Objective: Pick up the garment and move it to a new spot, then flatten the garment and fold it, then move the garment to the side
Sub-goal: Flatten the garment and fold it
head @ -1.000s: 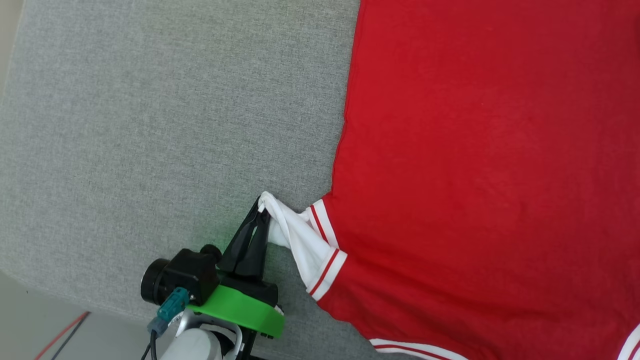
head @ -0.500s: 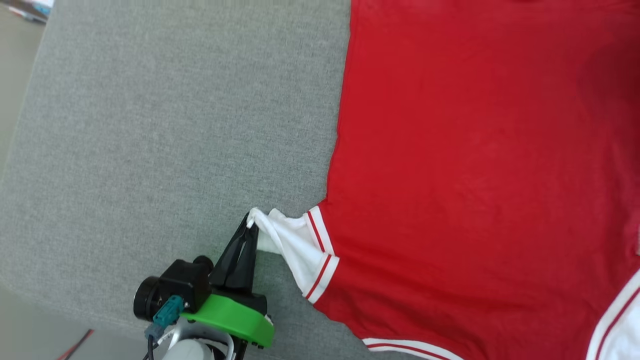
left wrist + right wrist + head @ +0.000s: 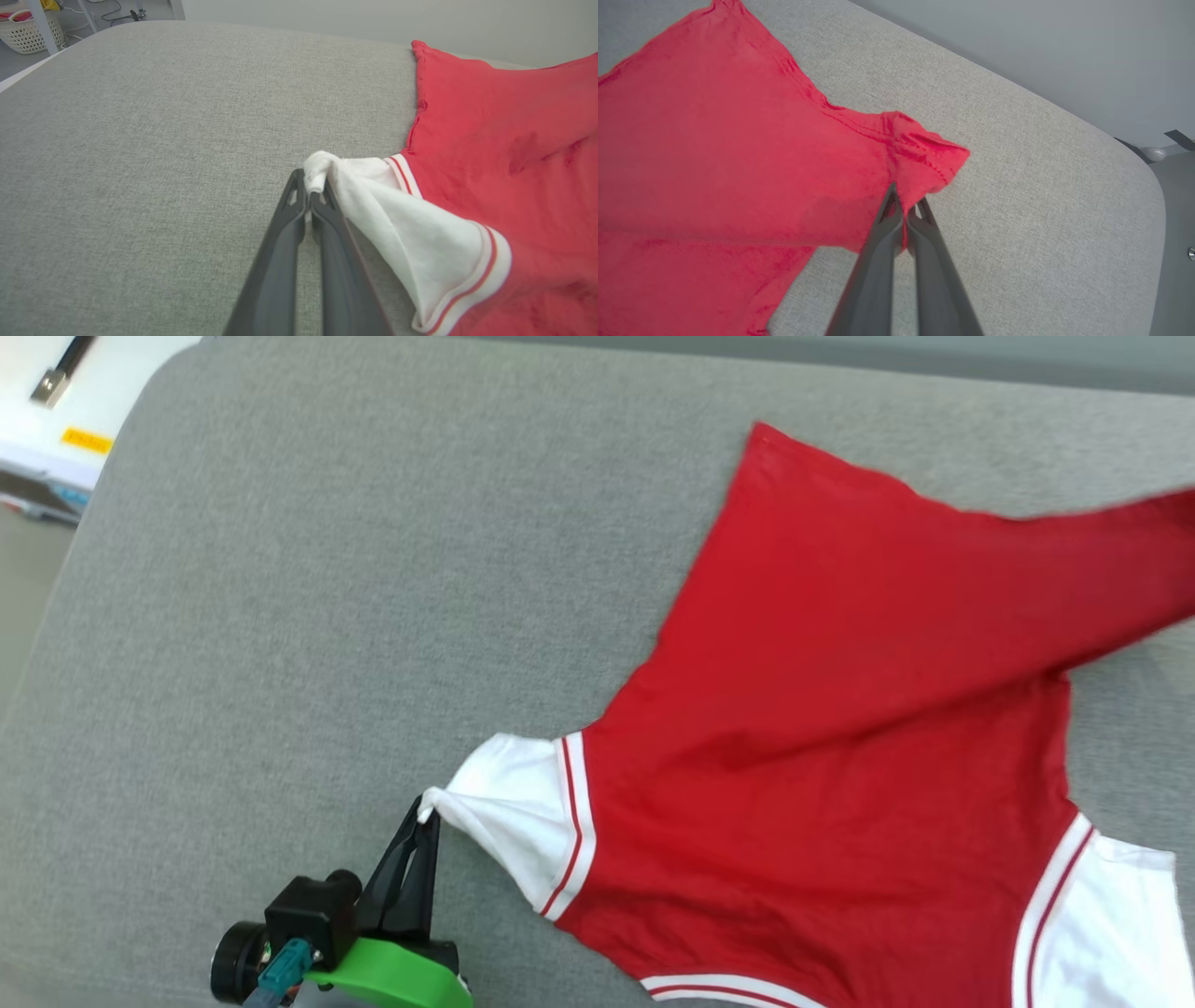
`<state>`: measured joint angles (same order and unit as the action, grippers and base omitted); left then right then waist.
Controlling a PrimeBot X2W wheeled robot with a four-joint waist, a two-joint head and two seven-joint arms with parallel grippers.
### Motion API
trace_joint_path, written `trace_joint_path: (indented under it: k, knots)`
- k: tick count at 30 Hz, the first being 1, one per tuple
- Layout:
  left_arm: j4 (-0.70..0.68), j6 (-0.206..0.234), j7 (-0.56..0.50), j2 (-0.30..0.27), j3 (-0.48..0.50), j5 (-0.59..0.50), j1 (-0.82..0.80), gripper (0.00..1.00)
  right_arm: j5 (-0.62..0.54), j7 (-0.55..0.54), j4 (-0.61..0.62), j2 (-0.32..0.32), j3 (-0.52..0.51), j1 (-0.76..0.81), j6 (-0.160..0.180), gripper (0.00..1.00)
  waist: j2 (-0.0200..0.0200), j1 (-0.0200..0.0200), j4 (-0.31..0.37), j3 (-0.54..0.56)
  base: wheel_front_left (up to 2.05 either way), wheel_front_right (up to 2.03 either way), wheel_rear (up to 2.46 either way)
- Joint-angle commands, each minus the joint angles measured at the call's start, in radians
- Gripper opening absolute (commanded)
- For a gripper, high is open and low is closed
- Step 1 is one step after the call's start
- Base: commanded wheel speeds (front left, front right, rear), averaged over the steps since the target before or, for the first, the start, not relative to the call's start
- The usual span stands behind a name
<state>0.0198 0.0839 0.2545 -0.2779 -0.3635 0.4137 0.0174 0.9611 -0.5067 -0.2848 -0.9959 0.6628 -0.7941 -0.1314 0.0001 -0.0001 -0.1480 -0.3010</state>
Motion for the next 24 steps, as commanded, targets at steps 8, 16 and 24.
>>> trace_joint_path:
  k: [8,16,24]
  knots:
    - [-0.018,0.028,-0.008,-0.030,0.018,0.015,0.055,0.00,0.111,0.116,0.049,-0.090,-0.107,0.351,0.001,0.00,-0.0001,0.0001,0.088,0.107,0.00,0.00,0.00]
    - [-0.025,0.042,-0.012,-0.040,0.024,0.023,0.086,0.00,0.172,0.174,0.066,-0.047,-0.220,0.713,0.001,0.00,-0.0001,0.0001,0.112,0.130,0.00,0.00,0.00]
    - [-0.016,0.042,-0.016,-0.040,0.015,0.028,0.085,0.00,0.161,0.174,-0.001,0.133,-0.277,0.958,0.001,0.00,-0.0001,0.0001,0.104,0.131,0.00,0.00,0.00]
